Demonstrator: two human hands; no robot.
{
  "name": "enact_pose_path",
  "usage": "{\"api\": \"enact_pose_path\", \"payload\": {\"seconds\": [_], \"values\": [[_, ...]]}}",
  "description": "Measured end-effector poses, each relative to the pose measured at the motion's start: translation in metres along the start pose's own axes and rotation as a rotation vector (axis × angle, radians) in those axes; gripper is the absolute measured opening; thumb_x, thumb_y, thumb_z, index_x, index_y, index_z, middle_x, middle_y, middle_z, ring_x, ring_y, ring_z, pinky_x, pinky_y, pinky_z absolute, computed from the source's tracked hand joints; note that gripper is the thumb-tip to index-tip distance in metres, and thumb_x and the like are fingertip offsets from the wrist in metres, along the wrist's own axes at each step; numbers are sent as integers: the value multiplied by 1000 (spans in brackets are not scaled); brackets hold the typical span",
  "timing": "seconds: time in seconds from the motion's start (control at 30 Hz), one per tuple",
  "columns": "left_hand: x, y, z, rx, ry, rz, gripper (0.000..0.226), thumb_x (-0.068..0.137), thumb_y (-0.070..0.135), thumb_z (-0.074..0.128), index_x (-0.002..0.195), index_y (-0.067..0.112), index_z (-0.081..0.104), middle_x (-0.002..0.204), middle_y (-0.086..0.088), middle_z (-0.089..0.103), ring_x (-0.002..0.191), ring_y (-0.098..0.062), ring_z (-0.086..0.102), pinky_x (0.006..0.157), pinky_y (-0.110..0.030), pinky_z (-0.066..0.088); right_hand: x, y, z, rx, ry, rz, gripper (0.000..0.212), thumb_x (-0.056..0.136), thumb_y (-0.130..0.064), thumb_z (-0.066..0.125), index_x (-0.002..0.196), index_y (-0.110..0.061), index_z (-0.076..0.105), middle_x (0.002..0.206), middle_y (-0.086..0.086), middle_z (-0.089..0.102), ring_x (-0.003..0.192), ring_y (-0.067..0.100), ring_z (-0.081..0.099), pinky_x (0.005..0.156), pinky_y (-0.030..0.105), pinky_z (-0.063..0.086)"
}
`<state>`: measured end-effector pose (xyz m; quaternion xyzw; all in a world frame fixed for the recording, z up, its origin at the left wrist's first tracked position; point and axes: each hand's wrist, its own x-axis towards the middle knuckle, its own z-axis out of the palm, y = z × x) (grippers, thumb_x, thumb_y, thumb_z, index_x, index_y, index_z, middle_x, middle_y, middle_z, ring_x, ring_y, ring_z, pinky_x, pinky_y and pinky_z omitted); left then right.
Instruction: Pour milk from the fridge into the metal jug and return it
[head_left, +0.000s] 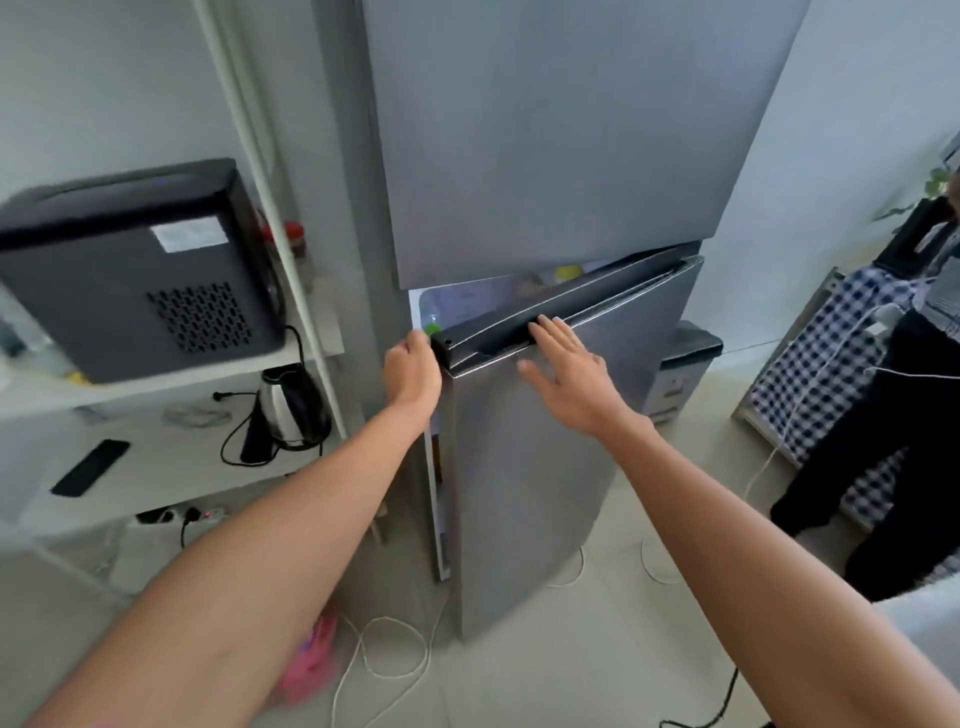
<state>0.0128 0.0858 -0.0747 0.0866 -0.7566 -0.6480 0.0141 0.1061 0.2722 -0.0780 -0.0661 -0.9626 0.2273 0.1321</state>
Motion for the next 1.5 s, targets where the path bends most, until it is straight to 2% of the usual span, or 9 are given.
{"api": "enact_pose_path", "payload": {"seconds": [0.07, 0.13, 0.17, 0.23, 0.37, 0.7, 1.33, 1.43, 1.5], "values": [[-11, 7, -2, 61, 76, 64, 44, 108, 37, 37, 87, 5, 58, 84, -9, 61, 83, -29, 54, 75, -33, 37, 13, 5, 5, -112, -39, -75, 66, 106, -38, 50, 165, -26, 23, 175, -6, 13, 162, 17, 1, 126, 58, 14], [-19, 6, -1, 172, 97, 230, 47, 109, 42, 32, 118, 9, 64, 125, -10, 66, 121, -30, 57, 99, -35, 41, 27, 7, 8, -167, -63, -87, 69, 104, -28, 52, 164, -32, 21, 175, 1, 10, 162, 29, -4, 127, 59, 8], [-19, 2, 0, 267, 91, 328, 50, 109, 43, 33, 142, 13, 55, 151, -7, 53, 143, -25, 43, 115, -34, 32, 34, 8, 8, -173, -70, -85, 70, 103, -24, 52, 164, -35, 20, 175, 5, 9, 161, 32, -5, 127, 58, 5], [-22, -4, 4, 485, 81, 531, 59, 110, 40, 38, 161, 13, 29, 171, -3, 21, 158, -17, 15, 124, -28, 11, 47, 11, 9, -182, -93, -101, 72, 102, -20, 52, 163, -38, 18, 175, 9, 8, 161, 32, -5, 127, 57, 4], [-26, -13, 21, 783, -63, 801, 64, 110, 38, 39, 163, 7, 22, 172, -8, 13, 159, -19, 6, 128, -33, 8, 59, 14, 8, -271, -113, -157, 80, 101, -21, 54, 167, -25, 7, 175, 5, 7, 162, 29, -3, 128, 55, 6], [-8, -30, 33, 1092, -127, 735, 75, 108, 56, 14, 164, 8, 3, 172, -8, -7, 158, -18, -11, 129, -38, 0, 71, 23, 25, -359, -125, -223, 82, 105, -23, 42, 163, -4, -14, 173, 14, -18, 159, 33, -18, 130, 43, -7], [22, -26, 29, 992, -177, 733, 62, 111, 45, 20, 164, 14, 10, 173, -1, 2, 158, -13, -7, 129, -36, -1, 91, 17, 32, -372, -161, -182, 94, 103, -28, 51, 162, -6, -18, 172, 11, -22, 158, 31, -22, 131, 48, -4], [21, -17, 28, 964, -205, 707, 64, 111, 48, 19, 165, 14, 9, 173, 0, -1, 158, -12, -9, 129, -38, 1, 87, 3, 18, -274, -176, -138, 91, 103, -27, 54, 164, -7, -10, 174, 11, -13, 161, 31, -14, 130, 51, 2], [16, -18, 24, 914, -232, 710, 67, 110, 50, 19, 165, 13, 7, 173, 0, -4, 158, -12, -11, 129, -39, 3, 78, -8, 6, -163, -155, -103, 83, 103, -29, 53, 166, -11, 2, 176, 8, 0, 162, 29, 5, 129, 51, 14]]}}
